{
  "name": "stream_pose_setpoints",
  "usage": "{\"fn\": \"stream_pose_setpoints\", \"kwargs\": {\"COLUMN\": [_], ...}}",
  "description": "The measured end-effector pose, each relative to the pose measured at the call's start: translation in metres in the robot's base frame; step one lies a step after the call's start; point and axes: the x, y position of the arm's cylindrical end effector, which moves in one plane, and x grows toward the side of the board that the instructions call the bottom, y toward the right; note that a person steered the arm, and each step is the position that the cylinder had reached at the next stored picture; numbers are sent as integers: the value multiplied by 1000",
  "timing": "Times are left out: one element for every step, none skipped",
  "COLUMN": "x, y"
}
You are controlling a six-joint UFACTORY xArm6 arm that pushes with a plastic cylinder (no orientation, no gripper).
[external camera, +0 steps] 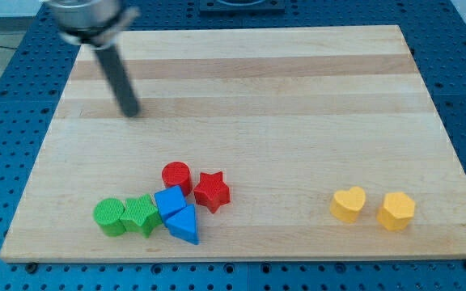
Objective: Move the red star to the top right of the board
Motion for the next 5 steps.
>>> {"fn": "stream_pose_setpoints", "kwargs": {"x": [23, 82, 118, 156, 171], "y": [110, 165, 156, 141, 114]}}
